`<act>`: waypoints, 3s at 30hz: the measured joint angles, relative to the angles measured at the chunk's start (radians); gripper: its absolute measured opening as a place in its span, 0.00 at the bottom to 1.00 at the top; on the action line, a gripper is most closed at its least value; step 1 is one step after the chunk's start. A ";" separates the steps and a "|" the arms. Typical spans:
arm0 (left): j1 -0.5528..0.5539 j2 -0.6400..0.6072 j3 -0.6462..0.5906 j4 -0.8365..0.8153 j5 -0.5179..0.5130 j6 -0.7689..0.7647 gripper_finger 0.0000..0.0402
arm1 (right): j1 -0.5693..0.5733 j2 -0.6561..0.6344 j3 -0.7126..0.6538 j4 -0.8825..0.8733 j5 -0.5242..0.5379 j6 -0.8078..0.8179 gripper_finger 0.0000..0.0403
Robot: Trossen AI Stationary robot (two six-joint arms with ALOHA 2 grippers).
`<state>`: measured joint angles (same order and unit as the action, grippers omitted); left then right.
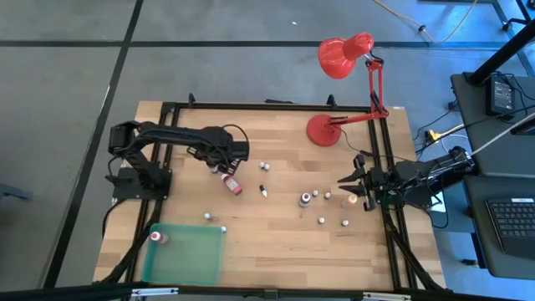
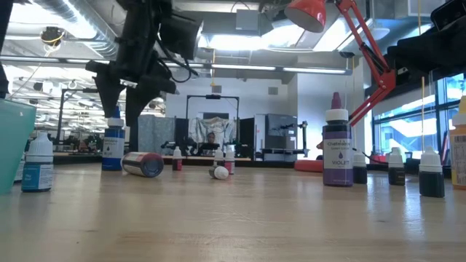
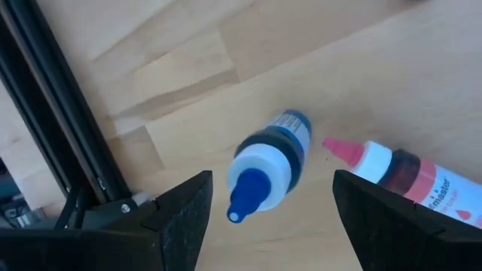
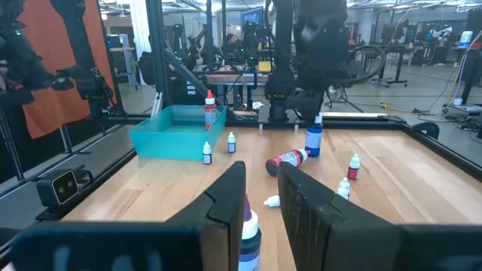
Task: Pick & Place food coloring
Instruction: Put the blue food coloring into the blue bin
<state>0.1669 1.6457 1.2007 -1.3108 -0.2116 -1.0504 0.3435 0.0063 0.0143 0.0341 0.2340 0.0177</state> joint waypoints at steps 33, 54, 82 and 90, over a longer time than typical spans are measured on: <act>0.002 0.007 0.000 0.010 0.023 0.016 0.52 | 0.000 0.000 0.000 0.000 0.000 0.000 0.21; 0.002 0.007 0.000 0.010 0.034 0.097 0.39 | 0.000 0.000 0.000 0.000 0.000 0.000 0.21; -0.082 0.004 0.002 0.068 -0.006 0.489 0.32 | 0.000 0.000 0.000 0.000 0.000 0.000 0.21; -0.089 -0.045 0.017 0.062 -0.004 0.488 0.29 | 0.000 0.000 0.000 0.000 0.000 0.000 0.21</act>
<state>0.0781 1.6011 1.2179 -1.2484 -0.2159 -0.5621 0.3433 0.0059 0.0139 0.0340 0.2340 0.0177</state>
